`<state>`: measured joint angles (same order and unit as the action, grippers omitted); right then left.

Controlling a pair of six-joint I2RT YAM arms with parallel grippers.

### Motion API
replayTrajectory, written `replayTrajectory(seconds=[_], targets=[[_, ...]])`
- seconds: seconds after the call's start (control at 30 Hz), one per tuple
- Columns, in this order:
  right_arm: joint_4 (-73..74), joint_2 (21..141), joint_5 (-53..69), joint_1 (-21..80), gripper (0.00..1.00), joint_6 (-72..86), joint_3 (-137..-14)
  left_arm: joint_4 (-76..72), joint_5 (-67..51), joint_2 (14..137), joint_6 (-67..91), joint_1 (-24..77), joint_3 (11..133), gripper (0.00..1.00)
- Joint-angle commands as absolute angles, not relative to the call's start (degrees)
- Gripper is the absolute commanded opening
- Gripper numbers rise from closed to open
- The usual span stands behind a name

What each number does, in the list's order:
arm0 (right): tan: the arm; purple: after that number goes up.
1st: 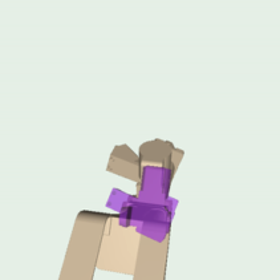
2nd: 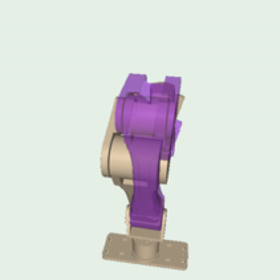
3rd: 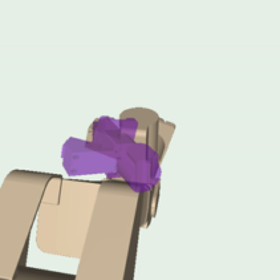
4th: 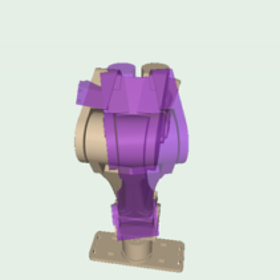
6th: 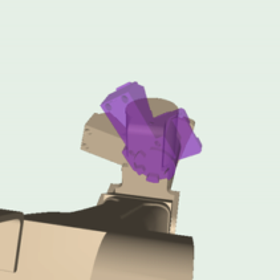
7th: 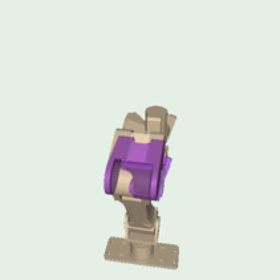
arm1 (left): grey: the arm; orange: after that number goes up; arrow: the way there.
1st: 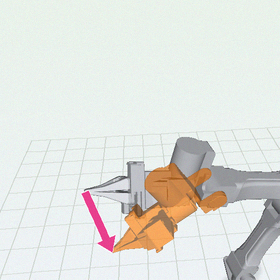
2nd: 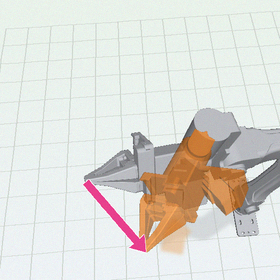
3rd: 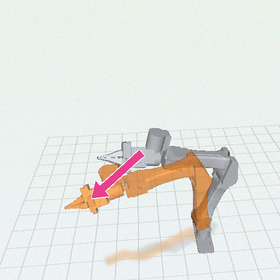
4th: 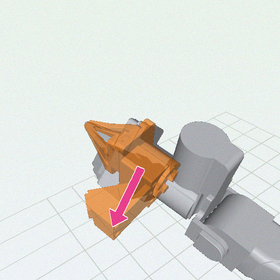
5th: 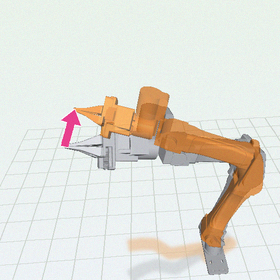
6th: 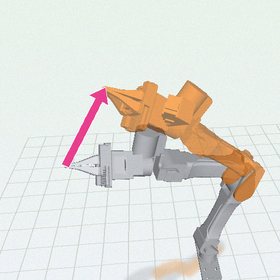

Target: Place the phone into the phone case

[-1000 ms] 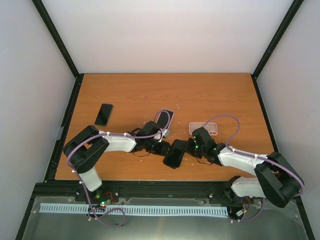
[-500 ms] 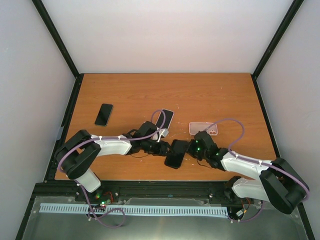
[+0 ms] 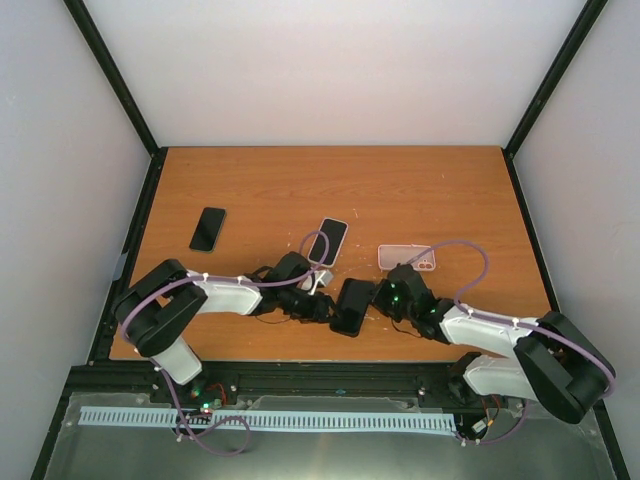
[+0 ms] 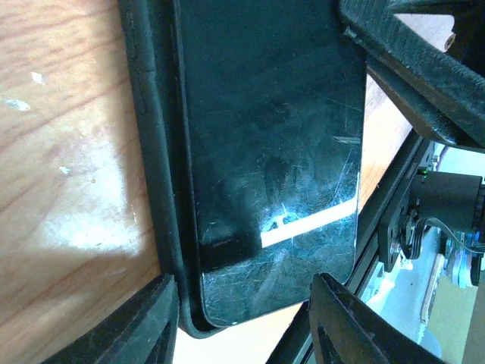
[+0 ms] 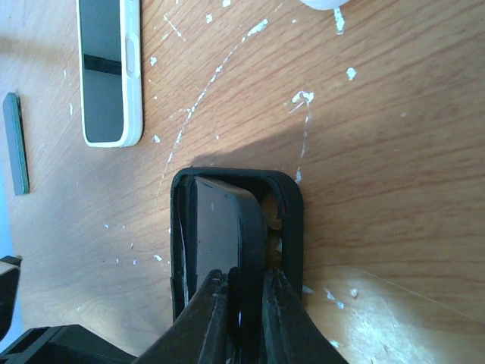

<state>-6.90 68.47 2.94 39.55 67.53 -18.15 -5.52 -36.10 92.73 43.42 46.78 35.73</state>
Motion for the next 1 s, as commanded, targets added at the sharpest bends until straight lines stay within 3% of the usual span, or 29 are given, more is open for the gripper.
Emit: replayTrajectory(seconds=[0.0,0.37,0.67,0.77,0.97], targets=[[-7.14,70.89,1.18,40.83,0.07,67.17,-18.88,-10.73,-39.31,94.56,44.82,48.12,37.59,0.47],[-10.61,80.43,3.92,42.27,0.09,61.19,-22.13,-11.11,-39.57,95.87,44.41,48.78,39.17,0.46],[-4.17,79.43,0.87,42.28,0.22,53.63,-24.24,-9.33,-36.18,93.66,43.66,48.78,39.27,0.47],[4.98,78.21,-1.98,42.19,0.30,50.60,-28.44,-6.93,-33.41,92.21,43.70,48.71,39.51,0.52],[12.47,72.33,-2.55,42.15,0.59,49.66,-29.59,-5.36,-31.12,88.37,43.53,45.50,38.91,0.53]])
